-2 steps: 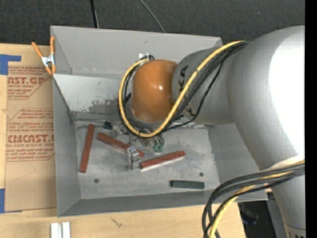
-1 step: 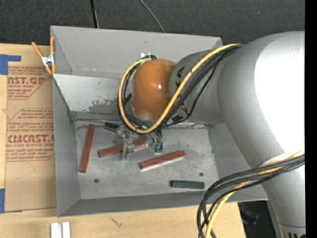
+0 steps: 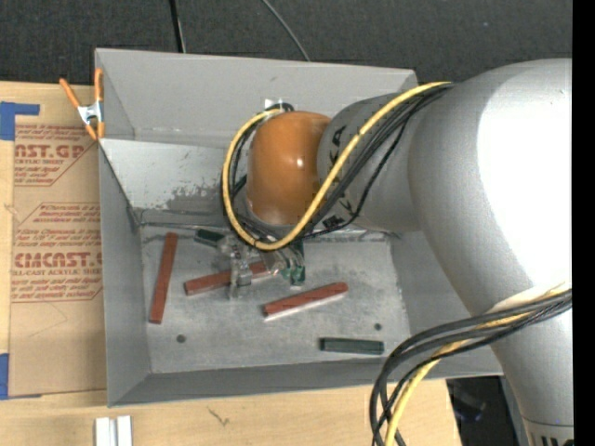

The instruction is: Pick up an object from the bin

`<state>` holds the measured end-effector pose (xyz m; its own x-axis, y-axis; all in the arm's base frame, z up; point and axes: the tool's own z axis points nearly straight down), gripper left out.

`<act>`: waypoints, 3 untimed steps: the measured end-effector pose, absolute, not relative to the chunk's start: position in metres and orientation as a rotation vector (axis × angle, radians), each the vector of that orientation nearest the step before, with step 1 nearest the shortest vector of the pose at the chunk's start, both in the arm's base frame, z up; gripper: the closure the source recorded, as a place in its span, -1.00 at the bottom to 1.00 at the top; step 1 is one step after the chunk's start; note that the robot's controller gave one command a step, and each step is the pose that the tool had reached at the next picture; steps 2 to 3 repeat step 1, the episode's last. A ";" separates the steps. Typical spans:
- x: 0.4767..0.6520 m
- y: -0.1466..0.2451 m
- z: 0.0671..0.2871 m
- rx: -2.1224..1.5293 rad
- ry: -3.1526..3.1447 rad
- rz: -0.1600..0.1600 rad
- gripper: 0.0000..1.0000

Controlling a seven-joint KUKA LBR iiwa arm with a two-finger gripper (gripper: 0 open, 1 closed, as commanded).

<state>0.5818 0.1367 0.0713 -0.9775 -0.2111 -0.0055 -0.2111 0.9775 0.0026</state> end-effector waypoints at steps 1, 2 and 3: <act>0.547 0.143 0.227 -0.320 3.120 0.002 1.00; 0.547 0.143 0.227 -0.320 3.120 0.002 1.00; 0.547 0.143 0.227 -0.320 3.120 0.002 1.00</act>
Offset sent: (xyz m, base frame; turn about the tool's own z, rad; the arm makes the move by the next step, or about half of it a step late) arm 0.0000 0.0000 0.0000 0.0000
